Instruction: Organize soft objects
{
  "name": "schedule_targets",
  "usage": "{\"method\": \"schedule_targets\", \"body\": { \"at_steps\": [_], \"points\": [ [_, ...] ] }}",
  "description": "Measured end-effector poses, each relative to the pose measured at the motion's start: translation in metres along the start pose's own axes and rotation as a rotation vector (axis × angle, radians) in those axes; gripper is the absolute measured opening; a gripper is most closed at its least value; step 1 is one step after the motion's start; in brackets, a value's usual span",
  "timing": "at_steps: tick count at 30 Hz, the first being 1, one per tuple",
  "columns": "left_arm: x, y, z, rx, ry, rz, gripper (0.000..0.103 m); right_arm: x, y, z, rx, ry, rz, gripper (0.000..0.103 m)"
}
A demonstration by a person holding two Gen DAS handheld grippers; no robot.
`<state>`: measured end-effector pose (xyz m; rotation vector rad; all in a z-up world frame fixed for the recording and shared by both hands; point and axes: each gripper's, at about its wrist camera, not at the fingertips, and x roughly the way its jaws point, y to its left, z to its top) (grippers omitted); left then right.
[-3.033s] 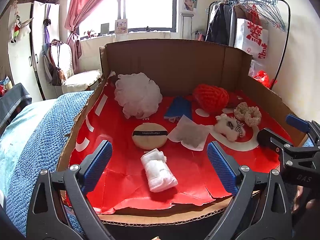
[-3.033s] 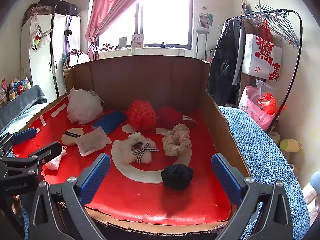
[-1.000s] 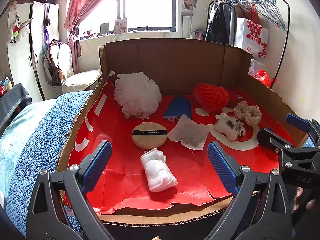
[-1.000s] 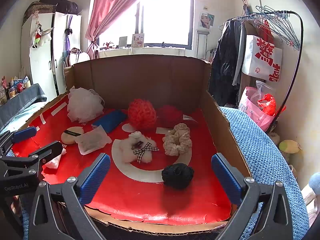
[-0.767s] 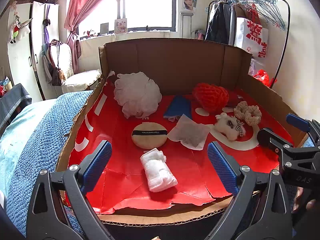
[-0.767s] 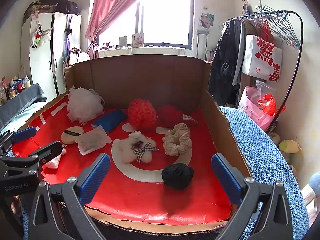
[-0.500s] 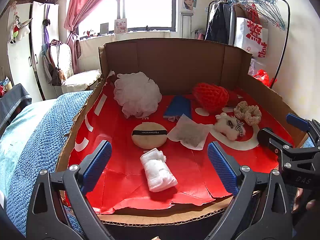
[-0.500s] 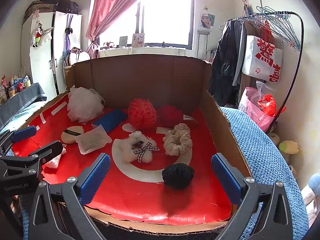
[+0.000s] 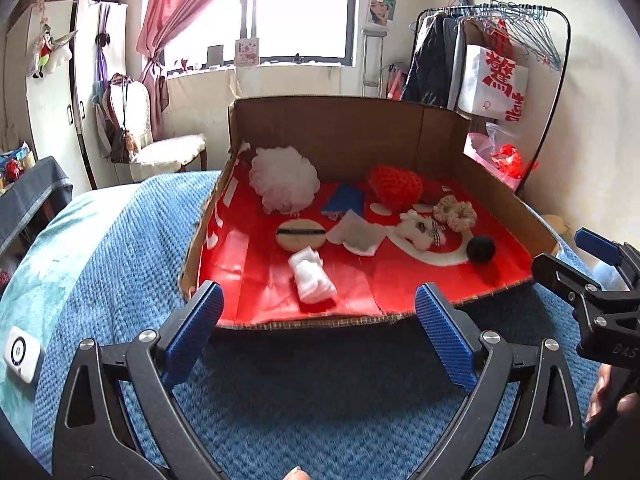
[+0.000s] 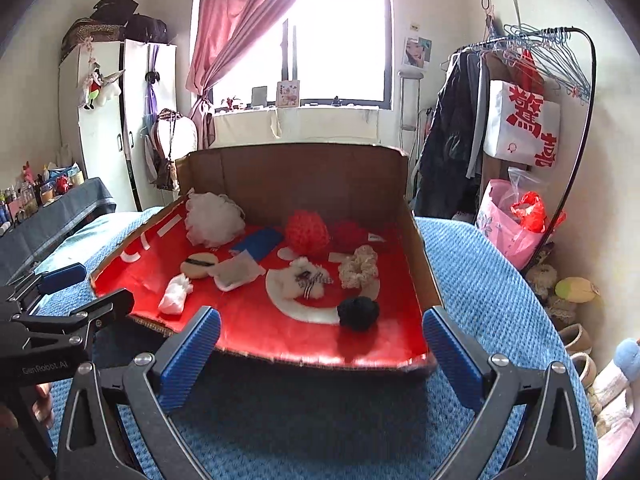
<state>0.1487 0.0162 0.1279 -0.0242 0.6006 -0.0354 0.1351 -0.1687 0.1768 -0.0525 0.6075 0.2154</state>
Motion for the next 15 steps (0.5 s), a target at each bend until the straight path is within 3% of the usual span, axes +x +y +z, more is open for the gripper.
{"method": "schedule_targets", "body": {
  "at_steps": [8,15],
  "points": [
    [0.015,-0.011,-0.048,-0.009,0.206,-0.008,0.098,0.023,-0.009,-0.056,0.041,0.254,-0.032,0.103],
    [0.036,-0.018,-0.068,0.004,0.302,0.049,0.102,0.045,-0.009,-0.077,0.043,0.367,-0.074,0.103]
  ]
}}
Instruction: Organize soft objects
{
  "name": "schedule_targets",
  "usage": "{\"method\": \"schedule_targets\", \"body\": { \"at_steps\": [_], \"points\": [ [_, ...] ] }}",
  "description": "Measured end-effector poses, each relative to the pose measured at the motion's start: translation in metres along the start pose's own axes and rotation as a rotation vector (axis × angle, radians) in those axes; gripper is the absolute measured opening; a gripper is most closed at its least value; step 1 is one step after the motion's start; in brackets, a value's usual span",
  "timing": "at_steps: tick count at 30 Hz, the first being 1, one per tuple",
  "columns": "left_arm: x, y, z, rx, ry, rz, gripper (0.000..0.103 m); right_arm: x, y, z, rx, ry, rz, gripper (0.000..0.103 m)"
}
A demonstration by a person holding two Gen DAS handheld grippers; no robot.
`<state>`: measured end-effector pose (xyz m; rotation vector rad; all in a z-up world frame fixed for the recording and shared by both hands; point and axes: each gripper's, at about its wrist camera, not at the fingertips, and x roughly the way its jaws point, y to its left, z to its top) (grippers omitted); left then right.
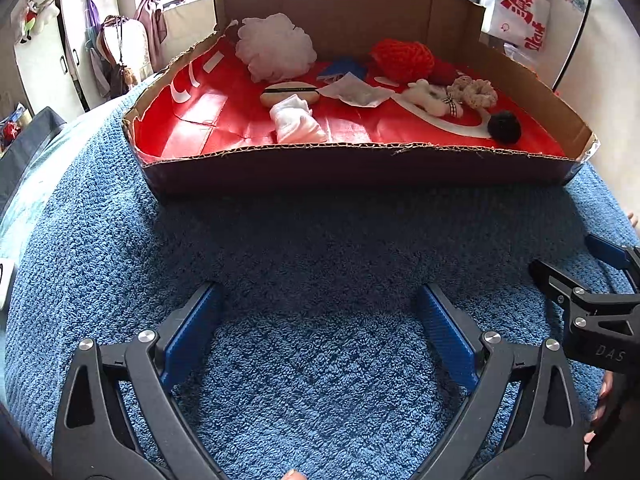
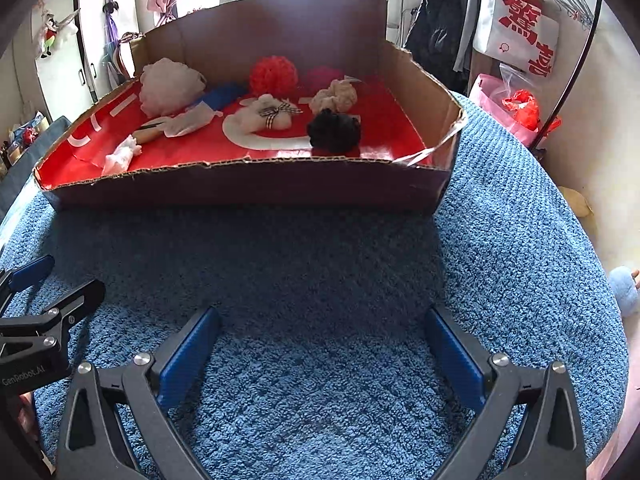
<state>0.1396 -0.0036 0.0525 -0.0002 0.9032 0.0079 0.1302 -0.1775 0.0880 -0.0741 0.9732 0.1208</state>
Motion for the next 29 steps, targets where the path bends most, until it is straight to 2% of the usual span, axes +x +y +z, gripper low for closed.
{"method": "schedule_targets", "body": {
  "at_steps": [6,29],
  "points": [
    [0.0029,-0.0014,-0.0016,0.003,0.010,0.022,0.103,-0.0002,-0.0014,-0.0039,0.009,-0.006,0.000,0.103],
    [0.0040,-0.0006,0.0004,0.005,0.002,0.007,0.103,0.0002,-0.0014,-0.0010,0.017,-0.014,-0.004,0.103]
  ]
}}
